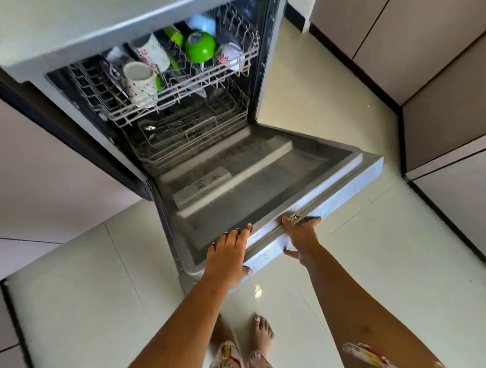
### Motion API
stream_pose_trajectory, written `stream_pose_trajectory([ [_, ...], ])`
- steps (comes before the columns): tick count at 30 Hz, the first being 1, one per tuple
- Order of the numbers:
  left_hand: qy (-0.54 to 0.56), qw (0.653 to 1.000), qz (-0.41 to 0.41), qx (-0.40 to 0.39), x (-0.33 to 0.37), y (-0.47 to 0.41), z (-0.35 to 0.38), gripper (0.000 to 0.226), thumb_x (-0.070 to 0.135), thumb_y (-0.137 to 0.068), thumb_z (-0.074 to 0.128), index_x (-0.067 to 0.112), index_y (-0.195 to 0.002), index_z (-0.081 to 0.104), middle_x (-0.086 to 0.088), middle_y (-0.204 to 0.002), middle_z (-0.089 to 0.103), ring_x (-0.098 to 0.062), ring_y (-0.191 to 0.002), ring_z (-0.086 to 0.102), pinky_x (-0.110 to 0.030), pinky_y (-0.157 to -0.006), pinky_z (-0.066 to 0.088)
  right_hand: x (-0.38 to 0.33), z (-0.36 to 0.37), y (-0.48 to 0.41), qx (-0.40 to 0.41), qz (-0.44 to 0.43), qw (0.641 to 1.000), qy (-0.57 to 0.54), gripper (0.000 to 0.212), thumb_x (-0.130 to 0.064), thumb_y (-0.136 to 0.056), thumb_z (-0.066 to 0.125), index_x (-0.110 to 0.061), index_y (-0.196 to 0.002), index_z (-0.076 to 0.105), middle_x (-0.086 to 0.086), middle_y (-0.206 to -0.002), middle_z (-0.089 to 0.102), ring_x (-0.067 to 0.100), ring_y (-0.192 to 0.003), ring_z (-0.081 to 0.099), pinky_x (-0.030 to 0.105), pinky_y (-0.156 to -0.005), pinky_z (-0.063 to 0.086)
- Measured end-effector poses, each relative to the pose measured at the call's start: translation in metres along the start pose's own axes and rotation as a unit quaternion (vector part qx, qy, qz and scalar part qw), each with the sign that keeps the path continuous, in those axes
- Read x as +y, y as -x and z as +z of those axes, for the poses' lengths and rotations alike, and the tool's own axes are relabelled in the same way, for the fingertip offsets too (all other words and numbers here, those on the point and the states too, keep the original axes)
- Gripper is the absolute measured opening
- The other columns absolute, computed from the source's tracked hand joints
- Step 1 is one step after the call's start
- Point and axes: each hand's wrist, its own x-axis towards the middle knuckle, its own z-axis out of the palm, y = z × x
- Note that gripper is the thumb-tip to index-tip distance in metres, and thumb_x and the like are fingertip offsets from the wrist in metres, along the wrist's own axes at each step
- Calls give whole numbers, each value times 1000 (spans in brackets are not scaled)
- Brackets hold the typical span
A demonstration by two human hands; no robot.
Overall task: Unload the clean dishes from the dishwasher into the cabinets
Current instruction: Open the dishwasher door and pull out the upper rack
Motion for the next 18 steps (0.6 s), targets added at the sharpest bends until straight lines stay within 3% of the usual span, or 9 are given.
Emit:
stream_pose_trajectory([
  [3,-8,1000,13,7,1,-1,19,103,47,-78,67,27,-149,-5,0,-151,22,-23,-140,24,-44,-110,32,14,-6,-7,-7,-4,1000,-10,87,-28,-88,64,-33,-147,0,13,-141,38,36,-128,40,58,-93,47],
  [6,28,999,25,26,-3,-1,22,98,50,-80,64,29,-149,-2,2,-152,23,-19,-141,22,-43,-112,30,17,-11,-7,61,-123,979,150,101,-37,-83,69,-26,-151,-6,15,-152,18,42,-134,31,57,-105,36],
  [7,47,998,27,29,-5,-2,21,95,51,-81,62,30,-149,1,3,-152,24,-17,-142,23,-43,-113,29,16,-13,-5,86,-194,948,237,104,-41,-81,70,-25,-151,-6,12,-155,12,41,-138,25,57,-107,33],
  [9,70,997,25,27,-6,-2,18,92,51,-81,62,28,-150,5,4,-151,26,-15,-141,25,-41,-113,29,13,-20,-2,124,-329,832,428,100,-50,-80,66,-27,-151,-1,6,-159,7,35,-143,17,55,-109,32],
  [11,68,997,17,24,-3,-1,18,90,51,-81,61,25,-150,8,4,-152,27,-16,-140,26,-40,-113,29,7,-23,-4,89,-404,718,560,88,-52,-84,58,-31,-151,4,0,-160,7,29,-146,11,53,-112,26],
  [12,68,997,9,25,-2,-1,17,87,52,-83,59,25,-150,10,4,-152,27,-16,-140,27,-40,-113,30,3,-23,-7,54,-413,685,598,83,-50,-86,56,-33,-150,6,-2,-160,6,26,-147,8,54,-114,20],
  [15,117,992,-13,37,-1,-4,17,66,47,-92,48,24,-148,22,3,-150,33,-17,-137,34,-38,-111,32,-5,-20,-16,-21,-389,633,669,72,-40,-90,57,-34,-149,15,-4,-159,10,23,-147,2,54,-116,9],
  [18,184,981,-34,49,-4,-6,14,50,34,-96,46,19,-143,37,-1,-144,44,-19,-132,41,-30,-108,32,-13,-11,-26,-40,-383,597,704,68,-33,-90,60,-30,-148,24,-2,-158,19,25,-147,7,52,-116,9],
])
